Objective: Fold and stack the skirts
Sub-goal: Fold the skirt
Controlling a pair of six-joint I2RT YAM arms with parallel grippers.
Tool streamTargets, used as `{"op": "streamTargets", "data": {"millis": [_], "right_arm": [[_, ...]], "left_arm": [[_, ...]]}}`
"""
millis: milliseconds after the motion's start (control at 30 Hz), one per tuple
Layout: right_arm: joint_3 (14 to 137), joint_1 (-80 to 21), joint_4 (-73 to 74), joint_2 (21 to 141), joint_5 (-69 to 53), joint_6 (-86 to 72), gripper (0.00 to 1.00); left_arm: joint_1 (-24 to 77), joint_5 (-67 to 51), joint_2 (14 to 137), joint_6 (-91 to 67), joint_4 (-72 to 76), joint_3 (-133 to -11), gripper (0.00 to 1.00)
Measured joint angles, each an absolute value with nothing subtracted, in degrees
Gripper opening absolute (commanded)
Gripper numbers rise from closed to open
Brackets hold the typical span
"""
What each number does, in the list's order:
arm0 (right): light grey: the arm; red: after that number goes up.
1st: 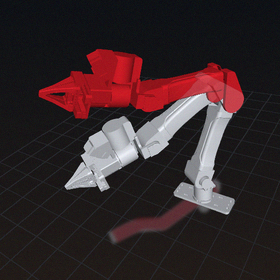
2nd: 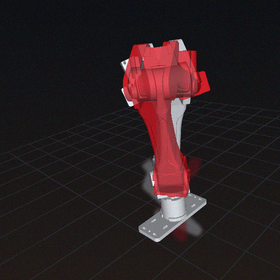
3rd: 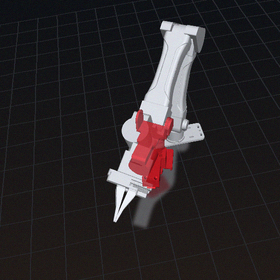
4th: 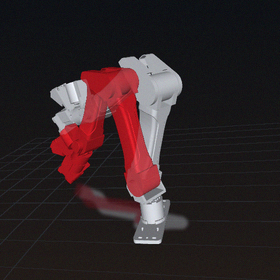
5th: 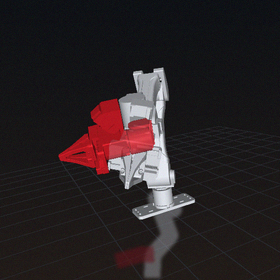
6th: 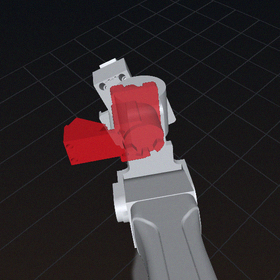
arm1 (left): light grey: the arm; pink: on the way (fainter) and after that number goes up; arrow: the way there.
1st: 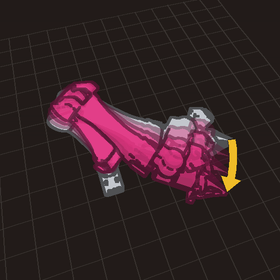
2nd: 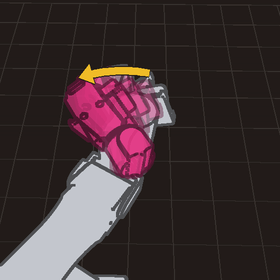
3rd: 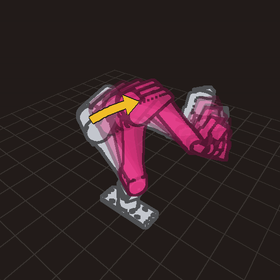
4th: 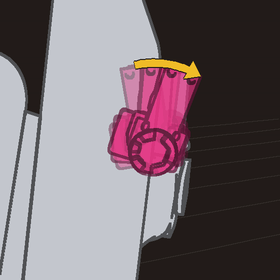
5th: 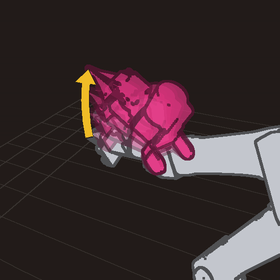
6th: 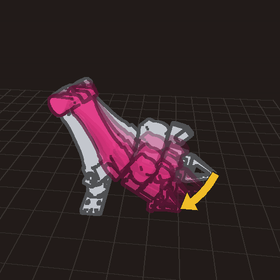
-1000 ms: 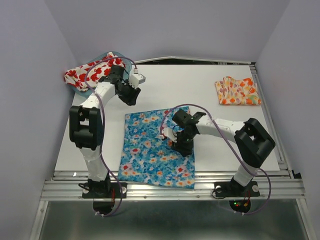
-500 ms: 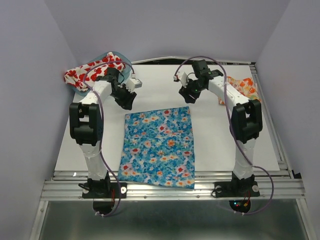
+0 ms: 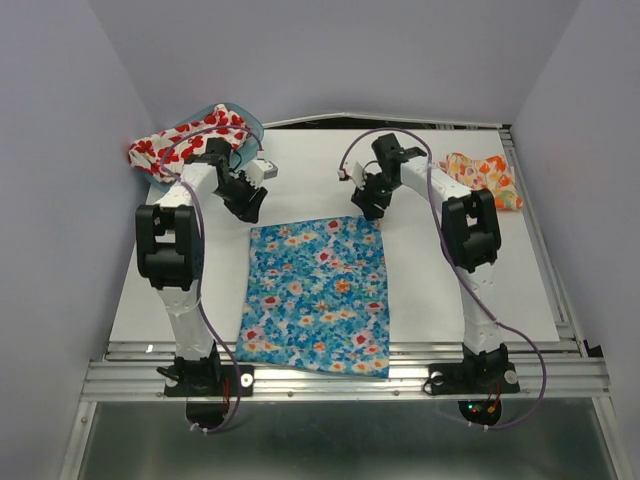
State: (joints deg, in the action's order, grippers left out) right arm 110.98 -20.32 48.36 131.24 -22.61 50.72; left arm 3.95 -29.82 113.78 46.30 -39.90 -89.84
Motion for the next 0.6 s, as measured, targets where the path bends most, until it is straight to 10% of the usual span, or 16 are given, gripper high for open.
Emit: {"op": "streamTargets", "data": {"millis": [600], "right_arm": [[108.90, -20.32, 49.32, 131.83, -23.33, 57.19, 0.25]], "left_arm": [[3.27, -27.68, 119.20, 49.91, -40.62, -89.49, 0.53]]}}
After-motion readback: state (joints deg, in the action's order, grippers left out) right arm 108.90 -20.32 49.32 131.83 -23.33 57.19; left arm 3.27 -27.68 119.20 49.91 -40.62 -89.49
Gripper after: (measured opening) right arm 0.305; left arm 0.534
